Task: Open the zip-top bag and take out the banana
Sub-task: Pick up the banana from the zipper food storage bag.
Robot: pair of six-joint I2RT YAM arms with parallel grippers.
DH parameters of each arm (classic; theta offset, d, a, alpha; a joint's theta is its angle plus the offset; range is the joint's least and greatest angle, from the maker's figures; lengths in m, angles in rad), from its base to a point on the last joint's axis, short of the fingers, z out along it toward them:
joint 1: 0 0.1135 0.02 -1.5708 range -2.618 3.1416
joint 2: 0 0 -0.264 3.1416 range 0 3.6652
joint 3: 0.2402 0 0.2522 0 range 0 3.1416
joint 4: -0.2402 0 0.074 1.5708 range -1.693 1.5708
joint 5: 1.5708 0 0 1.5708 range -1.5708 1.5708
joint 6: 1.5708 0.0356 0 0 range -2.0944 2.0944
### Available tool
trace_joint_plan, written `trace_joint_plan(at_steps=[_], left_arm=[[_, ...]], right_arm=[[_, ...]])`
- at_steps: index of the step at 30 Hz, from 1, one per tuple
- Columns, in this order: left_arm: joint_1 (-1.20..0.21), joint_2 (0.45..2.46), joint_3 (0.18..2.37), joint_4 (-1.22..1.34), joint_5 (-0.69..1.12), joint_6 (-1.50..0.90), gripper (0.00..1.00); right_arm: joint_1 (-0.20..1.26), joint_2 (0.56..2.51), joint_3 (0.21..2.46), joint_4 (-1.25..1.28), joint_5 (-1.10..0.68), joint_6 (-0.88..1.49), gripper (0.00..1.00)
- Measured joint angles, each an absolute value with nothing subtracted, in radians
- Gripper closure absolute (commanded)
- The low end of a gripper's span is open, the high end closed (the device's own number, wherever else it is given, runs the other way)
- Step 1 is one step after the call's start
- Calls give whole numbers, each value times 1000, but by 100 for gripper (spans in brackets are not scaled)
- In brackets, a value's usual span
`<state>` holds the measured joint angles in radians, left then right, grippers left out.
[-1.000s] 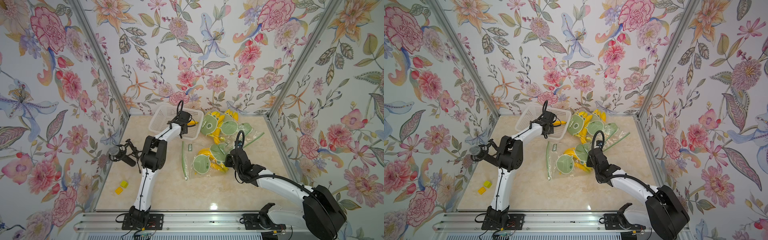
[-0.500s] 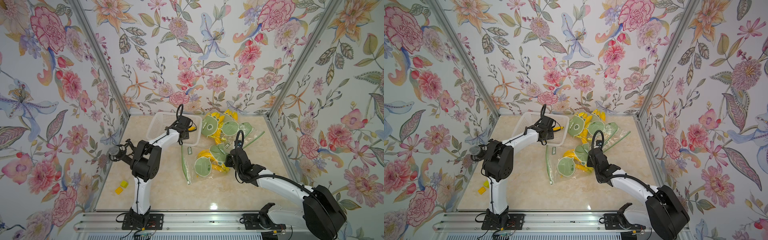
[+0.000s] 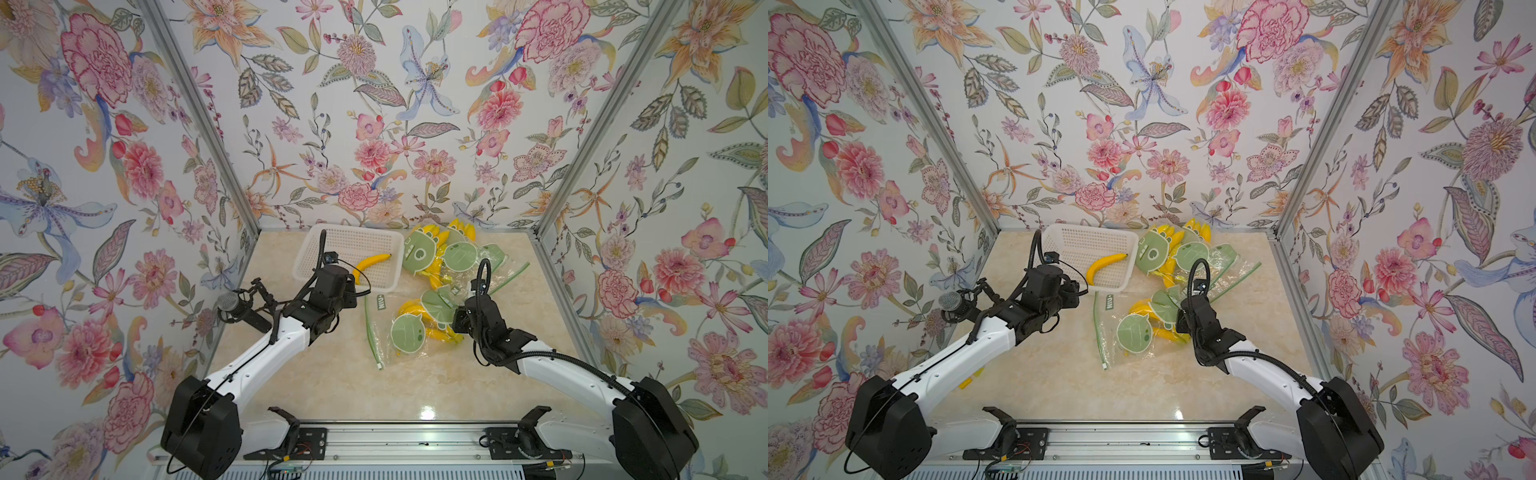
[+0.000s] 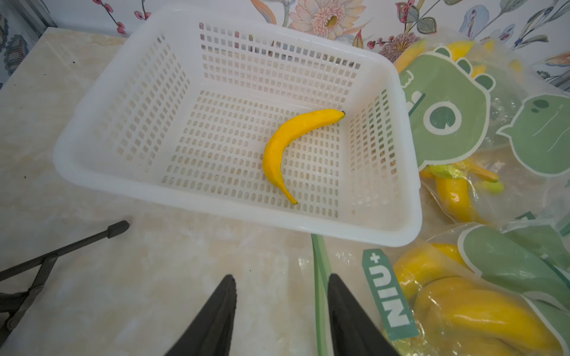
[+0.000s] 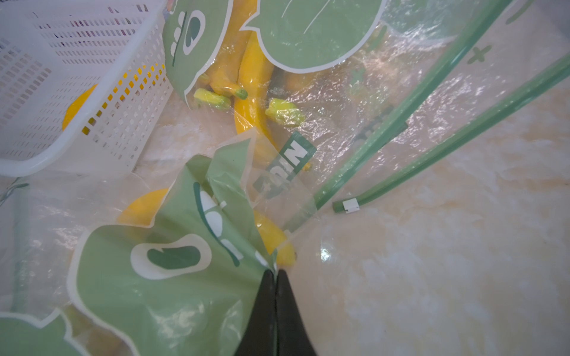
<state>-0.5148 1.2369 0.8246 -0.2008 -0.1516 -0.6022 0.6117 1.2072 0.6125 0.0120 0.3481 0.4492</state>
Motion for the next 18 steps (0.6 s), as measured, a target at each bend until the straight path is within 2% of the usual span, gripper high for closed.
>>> trace_joint_plan(at_steps=[5,8,18], left_arm=[[-590,1195,580,-117,-82,-630,61],[-617,1195,505,-68,-52,-654,64],[-634,1226,476,126,24,-678,64]], right_arm=[[608,1212,613,12,339,449,100],[608,1220,614,12,329,449,100],[609,1230,622,10,318,450,100]])
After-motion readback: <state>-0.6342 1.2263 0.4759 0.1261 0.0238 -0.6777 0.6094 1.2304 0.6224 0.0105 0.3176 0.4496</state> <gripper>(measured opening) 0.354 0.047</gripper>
